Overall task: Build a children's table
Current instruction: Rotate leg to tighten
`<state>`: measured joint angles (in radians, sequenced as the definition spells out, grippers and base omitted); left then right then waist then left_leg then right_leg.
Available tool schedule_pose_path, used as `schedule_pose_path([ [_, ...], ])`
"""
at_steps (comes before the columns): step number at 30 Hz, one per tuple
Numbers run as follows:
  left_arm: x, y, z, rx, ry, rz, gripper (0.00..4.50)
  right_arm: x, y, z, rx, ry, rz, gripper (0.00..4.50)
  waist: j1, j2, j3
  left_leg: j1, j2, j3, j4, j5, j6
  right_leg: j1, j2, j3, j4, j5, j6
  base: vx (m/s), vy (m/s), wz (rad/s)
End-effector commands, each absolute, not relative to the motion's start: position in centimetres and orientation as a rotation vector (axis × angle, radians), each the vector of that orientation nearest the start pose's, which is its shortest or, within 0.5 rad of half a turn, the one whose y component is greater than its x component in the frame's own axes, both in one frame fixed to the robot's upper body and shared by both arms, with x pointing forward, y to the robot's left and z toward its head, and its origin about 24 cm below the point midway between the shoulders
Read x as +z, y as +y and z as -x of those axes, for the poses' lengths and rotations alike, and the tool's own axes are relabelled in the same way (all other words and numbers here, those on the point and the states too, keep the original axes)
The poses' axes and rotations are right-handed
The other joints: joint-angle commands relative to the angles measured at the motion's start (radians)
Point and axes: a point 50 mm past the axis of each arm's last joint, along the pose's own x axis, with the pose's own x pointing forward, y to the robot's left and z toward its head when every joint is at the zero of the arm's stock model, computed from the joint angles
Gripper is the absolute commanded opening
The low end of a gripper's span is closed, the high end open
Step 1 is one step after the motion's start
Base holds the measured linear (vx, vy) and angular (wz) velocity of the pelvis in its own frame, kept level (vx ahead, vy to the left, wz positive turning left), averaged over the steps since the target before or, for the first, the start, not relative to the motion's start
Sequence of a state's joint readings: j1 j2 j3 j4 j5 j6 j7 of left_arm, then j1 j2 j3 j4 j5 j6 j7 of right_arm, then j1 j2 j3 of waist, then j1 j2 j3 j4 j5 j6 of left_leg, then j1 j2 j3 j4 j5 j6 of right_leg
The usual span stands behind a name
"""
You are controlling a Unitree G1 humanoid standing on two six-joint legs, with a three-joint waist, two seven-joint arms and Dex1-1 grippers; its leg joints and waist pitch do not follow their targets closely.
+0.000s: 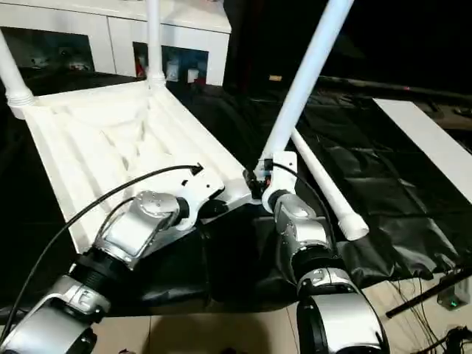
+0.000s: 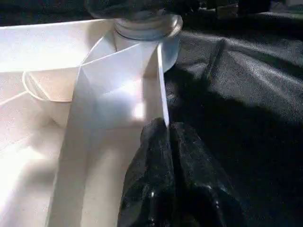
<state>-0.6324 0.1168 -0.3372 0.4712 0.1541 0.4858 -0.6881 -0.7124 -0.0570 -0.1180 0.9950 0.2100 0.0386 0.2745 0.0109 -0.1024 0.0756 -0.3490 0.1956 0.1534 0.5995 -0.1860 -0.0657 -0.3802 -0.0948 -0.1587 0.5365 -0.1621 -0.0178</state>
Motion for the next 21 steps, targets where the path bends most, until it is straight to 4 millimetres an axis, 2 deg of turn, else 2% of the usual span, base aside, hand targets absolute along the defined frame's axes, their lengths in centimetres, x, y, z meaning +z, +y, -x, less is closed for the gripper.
schedule_pose_path([
  [1,6.6,4.7,-32.7,-1.006,0.427,-0.466,0.00,1.5,-11.2,-35.3,0.376,0.394,-0.247,3.67,-0.009,0.023,-0.049,0.033,0.049,-0.035,-0.090,-0.627,-0.046,0.011,-0.088,0.030,-0.100,-0.631,-0.042,0.000,0.000,0.00],
  [2,6.6,4.7,-32.7,-1.008,0.427,-0.467,0.00,1.6,-11.3,-35.3,0.384,0.389,-0.242,3.75,-0.010,0.022,-0.049,0.028,0.048,-0.034,-0.089,-0.611,-0.043,0.013,-0.091,0.032,-0.099,-0.636,-0.044,0.000,0.000,0.00],
  [6,6.7,4.9,-32.7,-1.026,0.430,-0.467,0.00,2.0,-11.5,-35.4,0.418,0.374,-0.226,4.10,-0.013,0.027,-0.044,0.031,0.048,-0.035,-0.089,-0.614,-0.041,0.008,-0.091,0.027,-0.105,-0.662,-0.039,0.000,0.000,0.00],
  [7,6.8,5.3,-32.5,-1.055,0.442,-0.469,0.00,2.3,-11.7,-35.3,0.465,0.359,-0.216,4.10,-0.013,0.024,-0.044,0.029,0.048,-0.036,-0.090,-0.613,-0.039,0.013,-0.091,0.026,-0.104,-0.668,-0.034,0.000,0.000,0.00],
  [8,6.8,5.9,-32.3,-1.093,0.456,-0.485,0.00,2.7,-12.2,-35.0,0.538,0.345,-0.195,4.10,-0.012,0.025,-0.043,0.024,0.049,-0.038,-0.094,-0.606,-0.039,0.017,-0.092,0.029,-0.103,-0.665,-0.033,0.000,0.000,0.00],
  [9,6.8,5.9,-32.3,-1.093,0.456,-0.485,0.00,2.7,-12.2,-35.0,0.538,0.345,-0.195,4.10,-0.009,0.028,-0.044,0.022,0.050,-0.038,-0.096,-0.599,-0.039,0.019,-0.095,0.033,-0.102,-0.658,-0.036,0.000,0.000,0.00],
  [11,6.9,7.4,-31.8,-1.178,0.467,-0.518,0.00,2.9,-13.4,-33.5,0.708,0.337,-0.115,4.10,-0.006,0.029,-0.044,0.023,0.050,-0.037,-0.098,-0.580,-0.039,0.016,-0.096,0.037,-0.101,-0.638,-0.051,0.000,0.000,0.00],
  [12,6.9,7.6,-31.8,-1.184,0.469,-0.524,0.00,3.0,-13.5,-33.3,0.726,0.338,-0.107,4.10,0.001,0.030,-0.045,0.024,0.048,-0.035,-0.098,-0.565,-0.034,0.018,-0.095,0.041,-0.101,-0.627,-0.048,0.000,0.000,0.00],
  [13,7.0,8.1,-31.6,-1.215,0.460,-0.544,0.00,3.0,-13.9,-32.7,0.771,0.342,-0.083,4.10,0.009,0.024,-0.045,0.019,0.051,-0.029,-0.103,-0.518,-0.026,0.015,-0.097,0.059,-0.091,-0.590,-0.069,0.000,0.000,0.00],
  [14,7.0,8.2,-31.6,-1.218,0.460,-0.544,0.00,3.0,-14.0,-32.6,0.773,0.342,-0.082,4.10,0.012,0.025,-0.046,0.014,0.050,-0.029,-0.105,-0.498,-0.023,0.018,-0.096,0.061,-0.088,-0.576,-0.076,0.000,0.000,0.00],
  [16,7.2,9.3,-30.9,-1.310,0.460,-0.546,0.00,3.0,-14.7,-31.5,0.839,0.354,-0.043,4.10,0.023,0.026,-0.051,0.005,0.057,-0.026,-0.112,-0.422,-0.023,0.024,-0.092,0.075,-0.066,-0.476,-0.111,0.000,0.000,0.00],
  [18,7.3,9.9,-30.5,-1.353,0.461,-0.541,0.00,3.0,-15.1,-30.9,0.871,0.362,-0.026,4.10,0.028,0.027,-0.051,0.009,0.058,-0.020,-0.111,-0.409,-0.023,0.018,-0.091,0.081,-0.061,-0.434,-0.133,0.027,-0.004,0.05],
  [19,7.5,10.9,-30.3,-1.379,0.457,-0.561,0.00,3.1,-15.4,-30.0,0.910,0.371,-0.010,4.10,0.038,0.028,-0.052,0.015,0.056,-0.008,-0.110,-0.375,-0.019,0.014,-0.083,0.092,-0.050,-0.367,-0.158,0.055,-0.007,0.10],
  [20,7.7,11.8,-30.3,-1.378,0.454,-0.581,0.00,3.2,-15.5,-29.2,0.941,0.376,-0.001,4.10,0.044,0.023,-0.055,0.019,0.056,0.002,-0.108,-0.348,-0.008,0.011,-0.078,0.101,-0.042,-0.324,-0.170,0.072,-0.014,0.14],
  [21,7.9,12.1,-30.3,-1.375,0.453,-0.581,0.00,3.3,-15.5,-28.8,0.949,0.378,0.000,4.10,0.047,0.020,-0.055,0.016,0.053,0.006,-0.106,-0.327,-0.002,0.010,-0.076,0.106,-0.036,-0.308,-0.174,0.076,-0.021,0.16],
])
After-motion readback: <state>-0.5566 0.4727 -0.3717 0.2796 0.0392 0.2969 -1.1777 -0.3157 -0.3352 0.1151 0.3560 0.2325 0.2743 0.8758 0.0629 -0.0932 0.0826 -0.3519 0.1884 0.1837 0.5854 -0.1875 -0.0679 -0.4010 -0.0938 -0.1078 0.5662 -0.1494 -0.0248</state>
